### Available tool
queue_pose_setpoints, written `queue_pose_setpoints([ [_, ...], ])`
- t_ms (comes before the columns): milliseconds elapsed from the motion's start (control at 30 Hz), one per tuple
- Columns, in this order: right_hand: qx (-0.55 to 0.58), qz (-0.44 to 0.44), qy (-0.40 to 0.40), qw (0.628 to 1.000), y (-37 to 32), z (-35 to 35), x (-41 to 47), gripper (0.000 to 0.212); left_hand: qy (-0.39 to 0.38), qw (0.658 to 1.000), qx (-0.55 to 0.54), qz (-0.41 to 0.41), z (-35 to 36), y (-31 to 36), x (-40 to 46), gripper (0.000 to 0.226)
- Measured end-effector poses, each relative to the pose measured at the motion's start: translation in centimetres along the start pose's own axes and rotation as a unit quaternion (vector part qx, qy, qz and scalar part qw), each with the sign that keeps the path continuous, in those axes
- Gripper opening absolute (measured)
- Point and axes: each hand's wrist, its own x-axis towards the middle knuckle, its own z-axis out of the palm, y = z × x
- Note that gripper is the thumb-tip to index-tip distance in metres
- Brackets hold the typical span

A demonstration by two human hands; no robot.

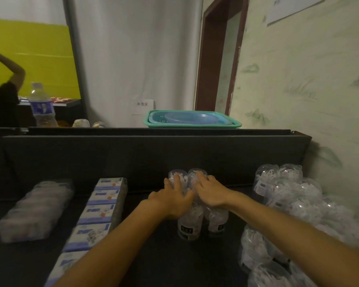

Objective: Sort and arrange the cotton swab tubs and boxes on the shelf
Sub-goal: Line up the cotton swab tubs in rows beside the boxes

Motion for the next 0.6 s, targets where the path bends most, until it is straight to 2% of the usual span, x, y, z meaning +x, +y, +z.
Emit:
queue_pose_setpoints([
  [133,0.001,-0.016,-0.007,1.000,-2.2,1.4,0.2,0.059,-0.004,0.999,-0.018,-0.029,-0.6,-1.9,-1.1,0.075],
  [367,0.024,-0.029,-0.014,0.999,-5.3,3.0,0.5,0.056,-0.042,0.999,0.001,-0.013,-2.1,-4.4,-3.3,0.053],
  [467,0.042,-0.038,-0.016,0.998,-6.0,3.6,0.4,0.055,-0.041,0.999,0.009,0.000,-2.6,-5.0,-4.1,0.054],
  [600,0.078,-0.031,-0.008,0.996,-6.5,3.8,0.6,0.054,-0.027,0.999,-0.043,-0.012,-3.1,-5.2,-4.6,0.056],
])
